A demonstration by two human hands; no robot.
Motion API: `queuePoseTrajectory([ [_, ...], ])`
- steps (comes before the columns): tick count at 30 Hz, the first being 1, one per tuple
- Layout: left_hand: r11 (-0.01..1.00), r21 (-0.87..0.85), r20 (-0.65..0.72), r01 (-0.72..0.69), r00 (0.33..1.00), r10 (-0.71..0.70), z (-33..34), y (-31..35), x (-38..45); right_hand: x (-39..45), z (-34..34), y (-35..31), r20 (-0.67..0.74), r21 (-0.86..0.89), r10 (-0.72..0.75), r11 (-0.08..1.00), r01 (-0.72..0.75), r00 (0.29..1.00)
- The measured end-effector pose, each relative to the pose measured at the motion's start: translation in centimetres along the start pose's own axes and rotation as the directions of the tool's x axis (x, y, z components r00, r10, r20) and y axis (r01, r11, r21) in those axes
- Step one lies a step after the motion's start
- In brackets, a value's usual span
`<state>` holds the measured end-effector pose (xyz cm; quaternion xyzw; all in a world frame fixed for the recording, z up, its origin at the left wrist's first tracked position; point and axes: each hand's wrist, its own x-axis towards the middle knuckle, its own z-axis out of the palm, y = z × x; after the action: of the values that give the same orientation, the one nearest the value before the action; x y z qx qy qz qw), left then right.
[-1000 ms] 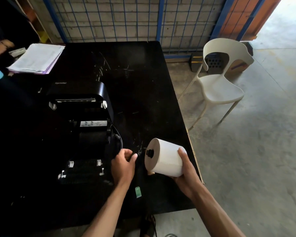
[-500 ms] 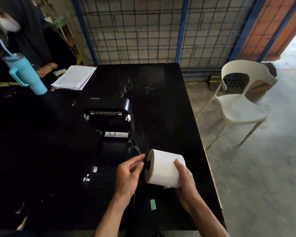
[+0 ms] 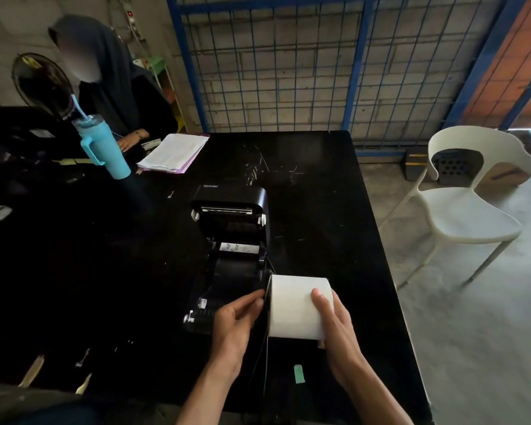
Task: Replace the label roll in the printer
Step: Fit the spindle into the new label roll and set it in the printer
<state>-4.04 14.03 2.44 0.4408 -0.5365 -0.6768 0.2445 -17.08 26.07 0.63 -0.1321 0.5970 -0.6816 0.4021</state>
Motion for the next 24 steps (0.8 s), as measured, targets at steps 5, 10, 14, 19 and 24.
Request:
queuePoseTrajectory([
  [5, 0.998, -0.063, 0.029, 0.020, 0.999, -0.018, -0.9, 0.1, 0.3, 0.4, 1.5, -0.8, 0.004, -0.044, -0.031, 0.999, 0.032, 0.999],
  [10, 0.995, -0.089, 0.003, 0.032, 0.999, -0.032, -2.4, 0.1, 0.5, 0.6, 3.4, -0.4, -0.004, -0.109, -0.071, 0.992, 0.070, 0.997],
  [14, 0.996, -0.048, 0.052, 0.073, 0.996, -0.070, -4.3, 0.9, 1.6, 0.9, 5.2, 0.3, -0.031, -0.188, -0.069, 0.980, 0.062, 0.997],
  [19, 0.972, 0.236, 0.064, 0.014, 0.997, -0.030, -7.3, 1.1, 3.2, 1.1, 8.3, 0.7, -0.011, -0.215, -0.029, 0.976, 0.026, 1.000],
  [24, 0.981, 0.190, 0.151, 0.045, 0.986, -0.074, -9.5, 1.5, 4.1, 2.1, 11.1, 1.5, -0.016, -0.274, -0.024, 0.962, 0.019, 1.000],
])
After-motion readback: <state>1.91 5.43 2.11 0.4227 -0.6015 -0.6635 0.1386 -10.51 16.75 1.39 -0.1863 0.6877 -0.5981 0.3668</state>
